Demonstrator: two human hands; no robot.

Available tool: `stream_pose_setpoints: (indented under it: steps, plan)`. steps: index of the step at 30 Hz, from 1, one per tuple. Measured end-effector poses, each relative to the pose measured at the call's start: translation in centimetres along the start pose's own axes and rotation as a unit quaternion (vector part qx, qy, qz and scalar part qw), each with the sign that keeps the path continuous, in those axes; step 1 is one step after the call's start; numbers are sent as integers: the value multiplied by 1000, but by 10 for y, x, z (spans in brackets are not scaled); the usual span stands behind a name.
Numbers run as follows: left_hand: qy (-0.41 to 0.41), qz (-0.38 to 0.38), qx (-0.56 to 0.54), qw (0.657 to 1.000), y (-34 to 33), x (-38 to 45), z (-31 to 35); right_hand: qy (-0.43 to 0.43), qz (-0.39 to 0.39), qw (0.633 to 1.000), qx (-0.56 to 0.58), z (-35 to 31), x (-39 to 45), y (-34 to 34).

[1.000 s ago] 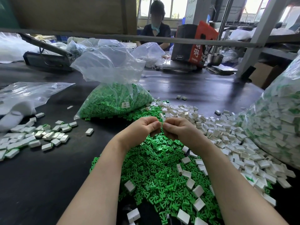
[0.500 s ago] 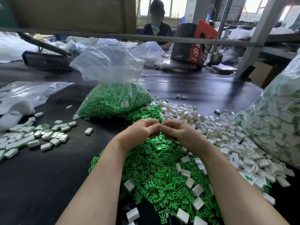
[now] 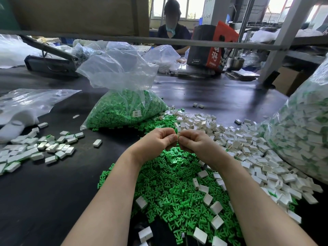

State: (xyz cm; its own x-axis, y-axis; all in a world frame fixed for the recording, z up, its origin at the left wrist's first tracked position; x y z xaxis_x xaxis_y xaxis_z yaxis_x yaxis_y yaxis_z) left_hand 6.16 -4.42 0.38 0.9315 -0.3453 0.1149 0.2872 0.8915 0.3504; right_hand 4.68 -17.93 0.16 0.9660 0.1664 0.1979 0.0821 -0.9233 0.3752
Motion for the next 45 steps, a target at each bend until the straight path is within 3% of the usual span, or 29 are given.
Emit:
stream_pose_setpoints:
  steps: [10, 17, 24, 28, 33, 45]
  plan:
    - [-3, -1, 14, 1000, -1, -3, 3, 5, -5, 1000, -15, 1, -1, 0]
    - [-36, 39, 21, 998, 9, -1, 4, -26, 17, 999, 38, -3, 3, -4]
    - [-93, 75, 69, 990, 9, 1, 11, -172, 29, 959, 223, 4, 0, -3]
    - [-52, 76, 28, 995, 14, 1, 5, -123, 60, 963, 234, -1, 3, 6]
    - [-18, 59, -44, 997, 11, -1, 4, -33, 66, 990, 116, -7, 3, 2]
    - [-19, 54, -42, 997, 11, -1, 2, 2, 128, 989, 69, -9, 6, 2]
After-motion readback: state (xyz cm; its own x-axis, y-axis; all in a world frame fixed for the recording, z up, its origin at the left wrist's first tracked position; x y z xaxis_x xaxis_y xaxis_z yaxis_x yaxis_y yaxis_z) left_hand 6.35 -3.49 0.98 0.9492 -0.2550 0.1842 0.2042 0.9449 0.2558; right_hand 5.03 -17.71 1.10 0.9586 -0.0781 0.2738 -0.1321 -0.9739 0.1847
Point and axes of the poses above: each hand's wrist, its own x-axis towards the middle knuckle, its own y-axis out of the back of the hand, z = x × y, the point moved 5 cm from there along x, towards the middle knuckle, and after that the axes turned 10 degrees about z, right-handed, at the moved point
